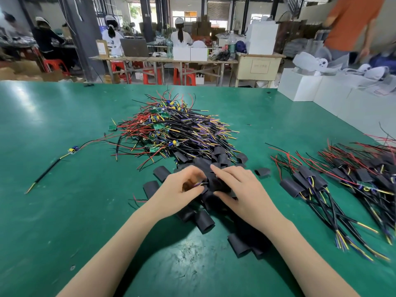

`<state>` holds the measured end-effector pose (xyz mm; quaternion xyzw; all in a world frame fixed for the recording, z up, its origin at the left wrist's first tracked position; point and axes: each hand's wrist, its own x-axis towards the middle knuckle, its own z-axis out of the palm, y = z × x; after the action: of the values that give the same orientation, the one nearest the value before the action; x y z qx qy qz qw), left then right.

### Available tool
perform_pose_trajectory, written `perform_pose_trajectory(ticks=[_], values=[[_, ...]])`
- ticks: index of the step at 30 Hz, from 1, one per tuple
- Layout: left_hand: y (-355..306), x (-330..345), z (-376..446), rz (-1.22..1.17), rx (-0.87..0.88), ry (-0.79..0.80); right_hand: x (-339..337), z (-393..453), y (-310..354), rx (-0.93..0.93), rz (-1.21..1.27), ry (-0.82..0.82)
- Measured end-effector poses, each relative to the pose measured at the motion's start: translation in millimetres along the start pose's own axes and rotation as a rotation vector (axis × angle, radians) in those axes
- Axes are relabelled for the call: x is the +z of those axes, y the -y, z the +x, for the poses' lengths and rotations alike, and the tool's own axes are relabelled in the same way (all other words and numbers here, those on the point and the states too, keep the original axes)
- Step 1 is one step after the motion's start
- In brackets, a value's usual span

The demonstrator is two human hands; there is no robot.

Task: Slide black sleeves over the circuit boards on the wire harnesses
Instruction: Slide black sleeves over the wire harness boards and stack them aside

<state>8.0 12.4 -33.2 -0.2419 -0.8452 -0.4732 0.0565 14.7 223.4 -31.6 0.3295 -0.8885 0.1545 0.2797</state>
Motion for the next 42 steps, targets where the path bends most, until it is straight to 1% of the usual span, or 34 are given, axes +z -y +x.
perform_pose_trajectory(ticks=[2, 4, 6, 7, 13, 17, 20, 30, 35, 42], values=[[-5.2, 6.6, -0.3, -0.083, -0.032, 0.028, 1.2, 0.1, 4.6, 0.024, 0.125, 0.043], [-9.4, 11.9, -0.7, -0.121, -0.033, 0.097, 2.3, -0.2, 7.3, 0.045, 0.215, 0.077], [-10.6, 14.8, -1.4, -0.154, -0.003, 0.155, 2.8, -1.0, 6.7, 0.049, 0.230, 0.080], [-9.9, 14.3, -1.2, -0.155, 0.013, 0.158, 2.2, -1.5, 5.3, 0.058, 0.234, 0.074], [1.8, -9.5, 0.2, 0.024, 0.035, 0.010, -4.2, -3.5, -4.3, 0.149, 0.229, -0.005], [1.6, -12.8, -0.5, 0.030, -0.045, 0.004, -6.6, -3.4, -6.1, 0.155, 0.251, -0.041], [-0.3, -8.5, -0.4, 0.039, -0.052, -0.018, -4.7, -3.3, -4.2, 0.151, 0.248, -0.022], [-5.7, -8.6, -1.1, 0.052, 0.092, -0.064, -3.6, -5.1, -7.7, 0.128, 0.252, 0.015], [-5.0, -5.9, -0.1, 0.016, 0.111, -0.092, -7.6, -5.8, -10.4, 0.152, 0.270, 0.054], [-5.4, -6.8, -0.6, -0.023, 0.103, -0.050, -9.6, -4.9, -5.8, 0.172, 0.354, 0.020]])
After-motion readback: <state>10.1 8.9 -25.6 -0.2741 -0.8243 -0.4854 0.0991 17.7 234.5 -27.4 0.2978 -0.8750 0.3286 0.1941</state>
